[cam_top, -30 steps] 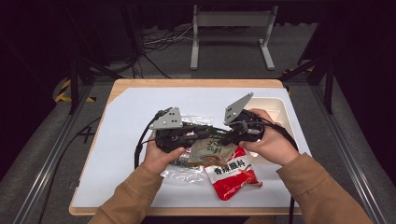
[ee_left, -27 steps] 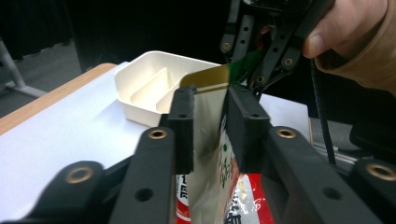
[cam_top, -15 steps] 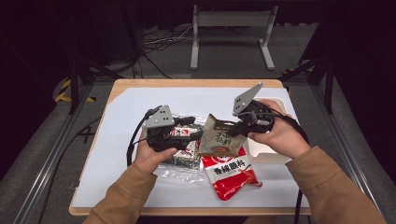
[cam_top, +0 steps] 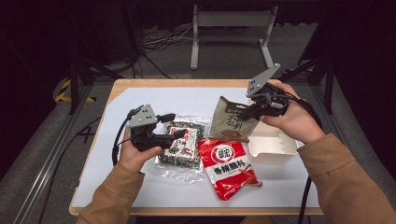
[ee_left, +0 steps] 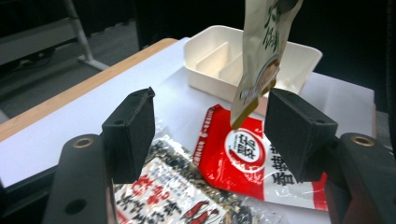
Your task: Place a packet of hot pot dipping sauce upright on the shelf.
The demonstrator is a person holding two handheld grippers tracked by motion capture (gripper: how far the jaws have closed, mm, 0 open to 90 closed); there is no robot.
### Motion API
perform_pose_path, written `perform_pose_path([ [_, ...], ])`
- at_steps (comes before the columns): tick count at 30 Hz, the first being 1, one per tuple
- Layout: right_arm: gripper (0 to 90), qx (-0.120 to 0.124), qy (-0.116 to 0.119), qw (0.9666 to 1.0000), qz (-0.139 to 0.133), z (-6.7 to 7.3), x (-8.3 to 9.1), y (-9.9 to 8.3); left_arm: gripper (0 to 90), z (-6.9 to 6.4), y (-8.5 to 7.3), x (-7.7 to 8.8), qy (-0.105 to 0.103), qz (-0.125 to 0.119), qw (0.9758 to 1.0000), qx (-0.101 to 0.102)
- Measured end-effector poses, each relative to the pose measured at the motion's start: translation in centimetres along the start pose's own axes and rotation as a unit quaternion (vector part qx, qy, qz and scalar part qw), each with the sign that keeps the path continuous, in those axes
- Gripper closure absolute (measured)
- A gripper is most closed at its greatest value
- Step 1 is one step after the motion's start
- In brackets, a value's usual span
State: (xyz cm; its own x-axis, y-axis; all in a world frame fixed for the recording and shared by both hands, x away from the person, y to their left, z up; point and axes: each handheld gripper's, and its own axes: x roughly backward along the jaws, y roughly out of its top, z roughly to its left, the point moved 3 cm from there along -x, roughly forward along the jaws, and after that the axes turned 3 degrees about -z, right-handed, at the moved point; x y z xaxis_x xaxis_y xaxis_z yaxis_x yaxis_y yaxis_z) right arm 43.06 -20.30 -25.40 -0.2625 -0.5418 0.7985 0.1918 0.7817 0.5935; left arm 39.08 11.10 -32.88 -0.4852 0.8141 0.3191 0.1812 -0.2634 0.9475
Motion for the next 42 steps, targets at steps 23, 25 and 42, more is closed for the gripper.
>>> perform_pose_path([
  [23, 89.7, -0.003, -0.083, 0.9965, 0.001, -6.8, 3.0, -1.6, 31.8, 2.0, -1.5, 2.2, 0.042, -0.003, 0.9985, 0.037],
  [25, 89.6, -0.002, -0.092, 0.9958, 0.001, -7.4, 3.1, -1.8, 31.8, 2.0, -1.5, 2.3, 0.042, -0.004, 0.9984, 0.038],
  [42, 89.7, -0.013, -0.13, 0.9915, 0.003, -10.8, 3.6, -3.7, 31.8, 2.3, -1.6, 2.6, 0.042, -0.01, 0.998, 0.047],
])
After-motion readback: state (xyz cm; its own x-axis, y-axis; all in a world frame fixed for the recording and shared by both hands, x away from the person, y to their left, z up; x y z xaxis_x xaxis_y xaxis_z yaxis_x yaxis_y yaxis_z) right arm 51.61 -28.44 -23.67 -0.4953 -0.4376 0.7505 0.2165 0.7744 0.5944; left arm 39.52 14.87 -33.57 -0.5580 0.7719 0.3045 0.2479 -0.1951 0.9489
